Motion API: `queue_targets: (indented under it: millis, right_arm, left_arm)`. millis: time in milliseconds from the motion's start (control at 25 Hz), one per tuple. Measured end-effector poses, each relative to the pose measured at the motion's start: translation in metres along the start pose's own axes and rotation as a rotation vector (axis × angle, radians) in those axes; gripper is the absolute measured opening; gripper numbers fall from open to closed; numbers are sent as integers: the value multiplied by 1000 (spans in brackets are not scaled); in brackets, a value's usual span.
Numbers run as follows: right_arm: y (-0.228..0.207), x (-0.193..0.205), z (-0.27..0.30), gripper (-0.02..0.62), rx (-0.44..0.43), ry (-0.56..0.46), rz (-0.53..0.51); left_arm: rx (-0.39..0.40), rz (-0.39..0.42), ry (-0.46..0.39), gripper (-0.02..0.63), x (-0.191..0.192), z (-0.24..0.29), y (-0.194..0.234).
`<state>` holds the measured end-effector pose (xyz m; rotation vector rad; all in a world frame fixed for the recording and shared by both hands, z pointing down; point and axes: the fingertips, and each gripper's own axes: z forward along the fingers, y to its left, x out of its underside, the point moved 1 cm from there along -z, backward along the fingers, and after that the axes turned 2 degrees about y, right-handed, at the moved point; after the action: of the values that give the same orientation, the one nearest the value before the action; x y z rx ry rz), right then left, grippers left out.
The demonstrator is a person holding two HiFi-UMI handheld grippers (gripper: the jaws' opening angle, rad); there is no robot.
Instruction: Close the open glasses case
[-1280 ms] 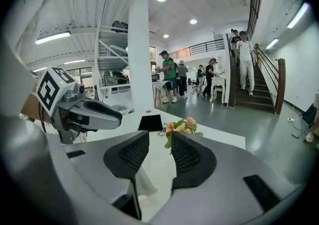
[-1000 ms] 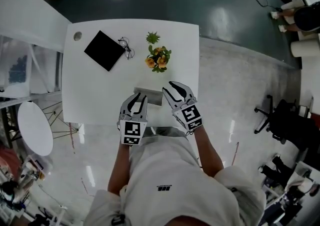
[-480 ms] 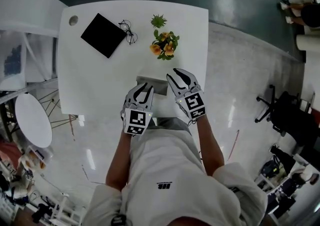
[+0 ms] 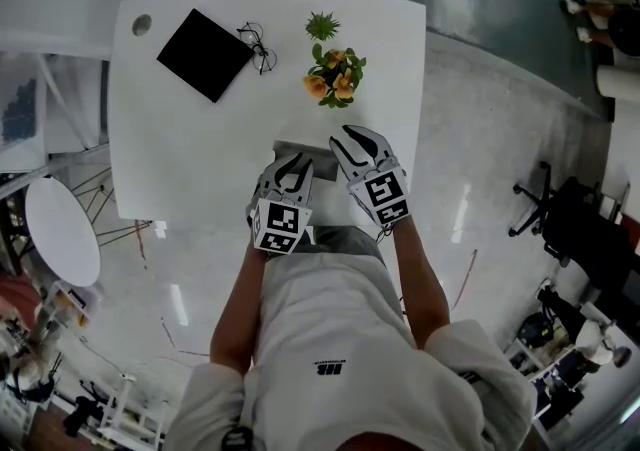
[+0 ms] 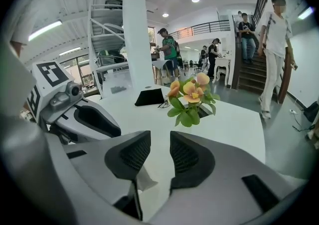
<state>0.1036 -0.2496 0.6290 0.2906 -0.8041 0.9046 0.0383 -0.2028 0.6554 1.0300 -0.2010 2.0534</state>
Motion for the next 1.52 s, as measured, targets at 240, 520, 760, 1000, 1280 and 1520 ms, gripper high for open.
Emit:
queue_targets:
  millis: [240, 520, 760, 1000, 1280, 1520]
  right_arm:
    - [3, 6, 10, 121, -21, 26, -14]
    - [8, 12, 22, 121, -48, 50, -23]
    - [10, 13, 28, 110, -67, 59, -26]
    - [17, 15, 29, 107, -97, 67, -38]
    - [24, 19, 25, 109, -108, 64, -47]
    - [28, 21, 22, 109, -115, 56, -56]
  left_arm:
    - [15, -4, 12, 90, 5, 13, -2]
    - [27, -16, 27, 89, 9, 24, -3]
    - [31, -21, 43, 89, 14, 30, -4]
    - [25, -28, 38, 89, 13, 29, -4]
    - [19, -37, 33, 89, 16, 23, -6]
    - [6, -50, 23, 87, 17, 18, -8]
